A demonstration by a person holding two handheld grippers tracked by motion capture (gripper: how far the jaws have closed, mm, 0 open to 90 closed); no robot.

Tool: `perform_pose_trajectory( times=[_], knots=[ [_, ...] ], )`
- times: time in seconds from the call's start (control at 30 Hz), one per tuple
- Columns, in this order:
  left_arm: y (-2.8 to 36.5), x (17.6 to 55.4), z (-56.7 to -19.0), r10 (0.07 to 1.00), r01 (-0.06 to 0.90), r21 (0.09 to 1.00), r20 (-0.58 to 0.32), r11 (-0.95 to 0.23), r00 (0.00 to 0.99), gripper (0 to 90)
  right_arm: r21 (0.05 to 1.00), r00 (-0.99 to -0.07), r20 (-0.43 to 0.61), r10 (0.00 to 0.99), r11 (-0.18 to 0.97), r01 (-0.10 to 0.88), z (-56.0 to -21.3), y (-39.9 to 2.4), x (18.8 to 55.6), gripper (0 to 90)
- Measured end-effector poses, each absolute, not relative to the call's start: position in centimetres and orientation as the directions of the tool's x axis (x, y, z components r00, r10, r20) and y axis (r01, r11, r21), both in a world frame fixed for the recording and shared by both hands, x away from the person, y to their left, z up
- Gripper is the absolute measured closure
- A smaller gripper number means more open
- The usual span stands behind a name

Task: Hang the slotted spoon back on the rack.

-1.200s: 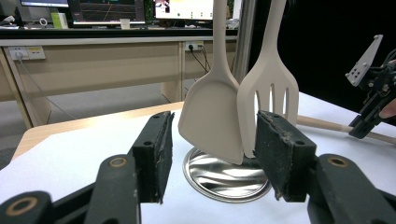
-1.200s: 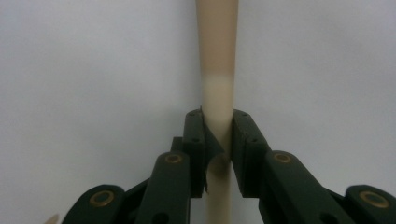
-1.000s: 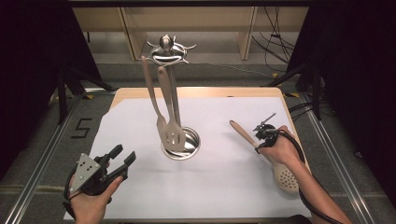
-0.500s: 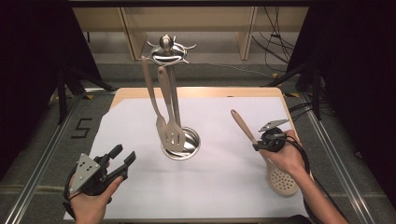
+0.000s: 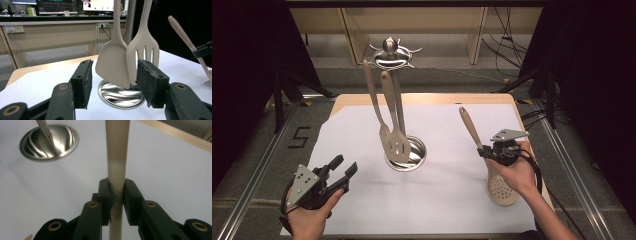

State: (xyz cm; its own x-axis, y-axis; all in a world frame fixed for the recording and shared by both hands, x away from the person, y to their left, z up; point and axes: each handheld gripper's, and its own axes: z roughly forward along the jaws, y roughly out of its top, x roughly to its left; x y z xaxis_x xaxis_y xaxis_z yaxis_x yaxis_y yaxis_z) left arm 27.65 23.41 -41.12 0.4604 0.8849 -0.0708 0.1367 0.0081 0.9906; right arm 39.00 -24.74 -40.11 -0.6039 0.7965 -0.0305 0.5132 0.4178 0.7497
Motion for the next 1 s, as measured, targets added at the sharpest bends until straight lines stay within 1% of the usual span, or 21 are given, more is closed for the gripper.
perform_pose_trajectory(
  times=[0.07, 0.13, 0.17, 0.23, 0.5, 0.53, 0.67, 0.7, 0.73, 0.77, 0.8, 0.83, 0.97, 1.0],
  knots=[
    [23.4, 27.7, -41.1, 0.885, 0.137, 0.991, -0.070, 0.007, 0.461, 45.7, 0.763, -0.615, -0.034, 0.788, 0.418, 0.493, -39.8, -24.7, 38.9, 78.1],
    [23.4, 27.6, -41.1, 0.885, 0.138, 0.990, -0.070, 0.006, 0.461, 45.7, 0.787, -0.610, -0.020, 0.792, 0.389, 0.479, -39.6, -24.6, 38.8, 78.1],
    [23.4, 27.6, -41.1, 0.885, 0.137, 0.991, -0.070, 0.007, 0.461, 45.7, 0.787, -0.604, 0.007, 0.797, 0.368, 0.495, -39.4, -24.4, 38.5, 78.1],
    [23.4, 27.6, -41.1, 0.885, 0.136, 0.991, -0.069, 0.006, 0.461, 45.7, 0.805, -0.623, -0.001, 0.782, 0.370, 0.464, -39.1, -24.4, 38.5, 78.1],
    [23.4, 27.6, -41.1, 0.885, 0.137, 0.991, -0.067, 0.004, 0.461, 45.6, 0.865, -0.636, -0.001, 0.772, 0.320, 0.387, -38.0, -23.7, 37.7, 78.1],
    [23.4, 27.6, -41.1, 0.885, 0.137, 0.991, -0.068, 0.005, 0.461, 45.6, 0.874, -0.645, -0.012, 0.764, 0.321, 0.364, -37.9, -23.7, 37.7, 78.1],
    [23.5, 27.6, -41.2, 0.885, 0.138, 0.990, -0.068, 0.004, 0.460, 45.6, 0.898, -0.635, -0.006, 0.773, 0.283, 0.336, -37.5, -23.3, 37.5, 78.1],
    [23.5, 27.6, -41.1, 0.885, 0.137, 0.991, -0.067, 0.004, 0.460, 45.6, 0.896, -0.654, -0.024, 0.756, 0.306, 0.321, -37.2, -23.4, 37.6, 78.1],
    [23.5, 27.6, -41.1, 0.885, 0.137, 0.991, -0.067, 0.004, 0.460, 45.6, 0.896, -0.642, -0.006, 0.766, 0.289, 0.336, -37.1, -23.3, 37.4, 78.1],
    [23.4, 27.7, -41.2, 0.881, 0.127, 0.992, -0.073, 0.015, 0.467, 45.6, 0.901, -0.651, -0.027, 0.759, 0.301, 0.314, -37.0, -23.3, 37.5, 78.1],
    [23.4, 27.6, -41.2, 0.882, 0.125, 0.992, -0.068, 0.010, 0.466, 45.6, 0.905, -0.645, -0.012, 0.764, 0.283, 0.319, -36.9, -23.0, 37.4, 78.1],
    [23.5, 27.5, -41.1, 0.885, 0.136, 0.991, -0.065, 0.002, 0.460, 45.6, 0.913, -0.646, -0.033, 0.763, 0.286, 0.292, -36.8, -22.9, 37.5, 78.1],
    [23.5, 27.5, -41.1, 0.885, 0.136, 0.991, -0.067, 0.004, 0.460, 45.6, 0.909, -0.656, -0.020, 0.754, 0.287, 0.302, -36.2, -22.5, 37.3, 78.1],
    [23.5, 27.5, -41.1, 0.885, 0.135, 0.991, -0.066, 0.004, 0.461, 45.6, 0.914, -0.658, -0.037, 0.752, 0.292, 0.282, -36.0, -22.4, 37.3, 78.1]
  ],
)
